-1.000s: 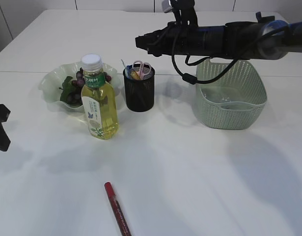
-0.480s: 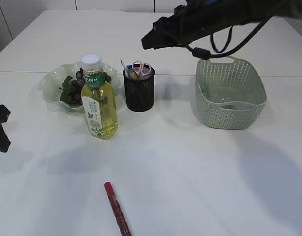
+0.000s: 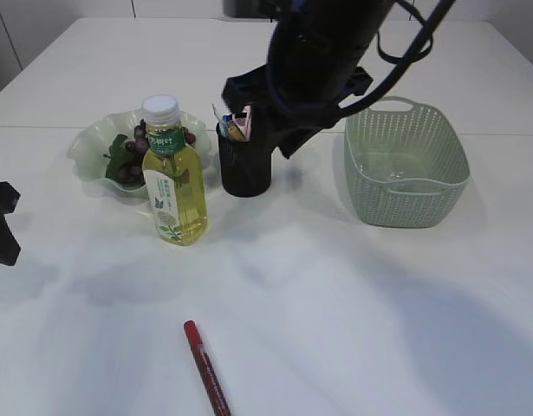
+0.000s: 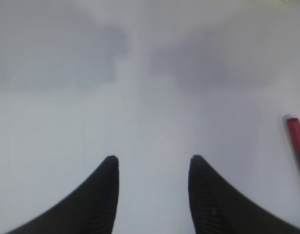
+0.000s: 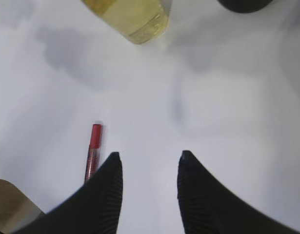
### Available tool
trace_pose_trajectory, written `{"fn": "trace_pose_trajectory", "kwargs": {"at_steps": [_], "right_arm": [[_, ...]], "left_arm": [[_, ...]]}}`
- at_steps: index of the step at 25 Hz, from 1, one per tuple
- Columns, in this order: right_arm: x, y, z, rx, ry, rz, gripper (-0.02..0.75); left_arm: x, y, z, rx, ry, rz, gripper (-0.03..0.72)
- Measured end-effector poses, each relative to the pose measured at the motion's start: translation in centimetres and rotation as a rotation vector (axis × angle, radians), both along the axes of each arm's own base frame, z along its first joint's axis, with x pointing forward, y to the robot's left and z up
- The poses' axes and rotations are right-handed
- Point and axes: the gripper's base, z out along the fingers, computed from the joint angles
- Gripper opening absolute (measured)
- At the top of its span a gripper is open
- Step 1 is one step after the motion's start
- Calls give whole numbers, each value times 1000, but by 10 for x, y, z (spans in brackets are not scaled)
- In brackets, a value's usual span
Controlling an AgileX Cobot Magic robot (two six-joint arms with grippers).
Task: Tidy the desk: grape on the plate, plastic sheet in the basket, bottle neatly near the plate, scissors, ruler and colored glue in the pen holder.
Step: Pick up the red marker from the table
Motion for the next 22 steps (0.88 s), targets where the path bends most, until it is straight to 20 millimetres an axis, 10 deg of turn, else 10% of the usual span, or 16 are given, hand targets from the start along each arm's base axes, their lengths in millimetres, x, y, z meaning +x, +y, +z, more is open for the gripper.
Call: {"fn": "trace_pose_trajectory", "kwargs": {"at_steps": [10,22], "right_arm": [[-58,68,-16,-82,61,-15,313],[-89,107,-97,-250,188,-4,358]], "left_arm": [[0,0,0,5,-2,-2,340],[0,2,0,20,-3,-10,333]]}}
